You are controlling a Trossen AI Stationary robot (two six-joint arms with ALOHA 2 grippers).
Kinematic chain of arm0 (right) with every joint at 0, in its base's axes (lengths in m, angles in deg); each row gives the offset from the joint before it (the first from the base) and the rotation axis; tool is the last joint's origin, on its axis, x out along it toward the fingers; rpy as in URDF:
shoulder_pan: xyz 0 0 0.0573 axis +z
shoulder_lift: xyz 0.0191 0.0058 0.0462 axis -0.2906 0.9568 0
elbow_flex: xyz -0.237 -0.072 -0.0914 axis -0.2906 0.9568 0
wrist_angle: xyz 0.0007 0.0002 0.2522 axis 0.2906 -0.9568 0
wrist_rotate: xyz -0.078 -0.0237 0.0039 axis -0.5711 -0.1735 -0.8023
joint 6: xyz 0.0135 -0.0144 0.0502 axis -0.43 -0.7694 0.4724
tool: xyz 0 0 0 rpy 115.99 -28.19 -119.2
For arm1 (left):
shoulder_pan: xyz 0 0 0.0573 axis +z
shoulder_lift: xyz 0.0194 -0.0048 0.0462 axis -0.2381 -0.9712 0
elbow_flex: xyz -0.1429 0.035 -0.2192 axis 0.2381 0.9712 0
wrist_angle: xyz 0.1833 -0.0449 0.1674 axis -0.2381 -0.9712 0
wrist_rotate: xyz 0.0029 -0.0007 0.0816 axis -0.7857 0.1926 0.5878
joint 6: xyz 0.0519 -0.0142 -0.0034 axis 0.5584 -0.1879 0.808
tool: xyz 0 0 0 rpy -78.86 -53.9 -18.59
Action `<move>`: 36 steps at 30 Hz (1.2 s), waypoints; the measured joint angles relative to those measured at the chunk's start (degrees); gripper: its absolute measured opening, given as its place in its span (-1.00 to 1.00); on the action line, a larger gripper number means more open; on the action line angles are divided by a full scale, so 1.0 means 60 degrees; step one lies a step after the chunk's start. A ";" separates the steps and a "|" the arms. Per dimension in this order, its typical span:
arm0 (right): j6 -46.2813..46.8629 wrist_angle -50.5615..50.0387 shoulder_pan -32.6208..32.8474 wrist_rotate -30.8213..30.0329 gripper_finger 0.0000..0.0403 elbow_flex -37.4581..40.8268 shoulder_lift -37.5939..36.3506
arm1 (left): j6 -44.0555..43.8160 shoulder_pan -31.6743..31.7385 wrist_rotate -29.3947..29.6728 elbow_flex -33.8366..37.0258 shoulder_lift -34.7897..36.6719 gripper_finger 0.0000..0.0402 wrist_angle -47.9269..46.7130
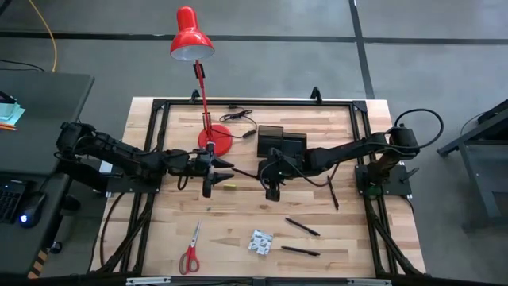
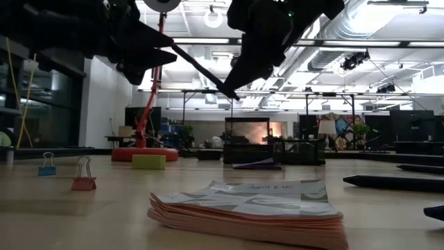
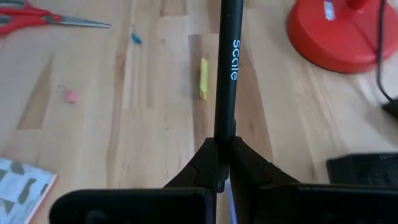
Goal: Pick and place office supplies into organizer
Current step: Put the black pen into the black desk organizer
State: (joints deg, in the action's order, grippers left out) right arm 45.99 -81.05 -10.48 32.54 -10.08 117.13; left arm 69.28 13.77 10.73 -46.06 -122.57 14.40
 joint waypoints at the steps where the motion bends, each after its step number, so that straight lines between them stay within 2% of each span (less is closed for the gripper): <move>1: 0.0002 0.0044 0.0007 0.0024 -0.97 0.0000 0.0000 | -0.0003 0.0000 0.0030 0.0000 0.0000 -0.18 0.0000; 20: 0.0099 0.0196 0.0015 0.0162 -0.97 0.0000 -0.0004 | 0.0099 0.0000 0.0041 0.0000 0.0000 -0.21 0.0299; 23: 0.0099 0.0196 0.0015 0.0164 -0.97 0.0000 -0.0004 | 0.0018 0.0000 0.0020 0.0000 0.0000 -0.35 0.0217; 31: 0.0182 0.0189 0.0011 0.0214 -0.97 0.0000 -0.0004 | -0.0039 0.0000 0.0012 0.0000 0.0000 -0.90 0.0309; 33: 0.0197 0.0189 0.0007 0.0310 -0.97 0.0004 -0.0004 | -0.0051 0.0000 0.0009 0.0000 0.0000 -0.96 0.0309; 36: 0.0197 0.0189 0.0007 0.0337 -0.97 0.0004 -0.0004 | -0.0040 0.0000 -0.0010 0.0000 0.0000 -0.95 0.0306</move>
State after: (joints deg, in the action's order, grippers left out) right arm 47.17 -79.92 -10.43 34.56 -10.06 117.11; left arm 69.04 13.77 10.67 -46.06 -122.57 16.23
